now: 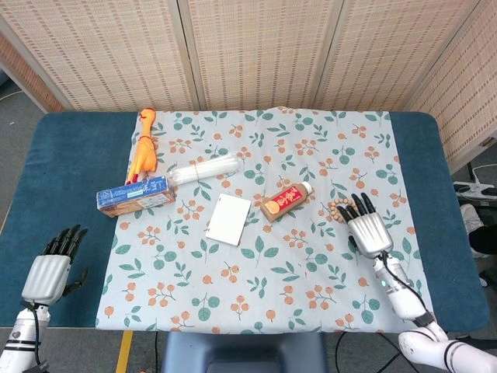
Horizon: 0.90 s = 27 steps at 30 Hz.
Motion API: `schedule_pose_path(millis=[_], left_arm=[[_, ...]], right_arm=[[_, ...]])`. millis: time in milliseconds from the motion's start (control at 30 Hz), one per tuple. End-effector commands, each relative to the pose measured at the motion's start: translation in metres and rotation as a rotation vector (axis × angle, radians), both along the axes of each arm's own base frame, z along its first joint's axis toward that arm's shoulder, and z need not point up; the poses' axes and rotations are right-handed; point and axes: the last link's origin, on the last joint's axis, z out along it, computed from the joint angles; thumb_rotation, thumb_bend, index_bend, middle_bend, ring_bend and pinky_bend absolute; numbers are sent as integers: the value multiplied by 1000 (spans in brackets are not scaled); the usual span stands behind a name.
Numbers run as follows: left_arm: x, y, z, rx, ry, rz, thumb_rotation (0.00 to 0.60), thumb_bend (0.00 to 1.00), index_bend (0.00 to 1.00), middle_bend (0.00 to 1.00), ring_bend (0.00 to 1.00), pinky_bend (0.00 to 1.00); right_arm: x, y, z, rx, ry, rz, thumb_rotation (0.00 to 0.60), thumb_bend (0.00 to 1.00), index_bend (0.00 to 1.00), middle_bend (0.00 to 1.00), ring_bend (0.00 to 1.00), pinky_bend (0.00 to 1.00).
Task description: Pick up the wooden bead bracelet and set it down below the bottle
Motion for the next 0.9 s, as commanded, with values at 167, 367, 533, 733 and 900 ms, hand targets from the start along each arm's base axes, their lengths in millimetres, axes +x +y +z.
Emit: schedule_pose_path(millis=[167, 367, 533, 733, 900], left_arm=[[0, 0, 0, 0, 0, 0, 600, 440, 0, 0, 0, 160], [0, 0, 0, 0, 0, 0, 600, 440, 0, 0, 0, 160], [0, 0, 0, 0, 0, 0, 600, 439, 0, 0, 0, 160], [0, 0, 0, 0, 0, 0, 600, 438, 0, 0, 0, 161], [0, 0, 0, 0, 0, 0, 600, 438, 0, 0, 0, 162]], right_arm=[[-3, -32, -25, 12, 50, -23, 600, 241, 268, 311, 0, 0], [-14, -41, -27, 13, 74, -41, 600, 265, 334, 347, 32, 0], [-19, -43, -31, 20, 83, -49, 600, 269, 372, 366, 58, 0], [-24, -42, -34, 30, 94, -51, 600, 273, 418, 400, 94, 0], [-24, -43, -37, 27, 103, -47, 600, 303, 504, 438, 140, 0]])
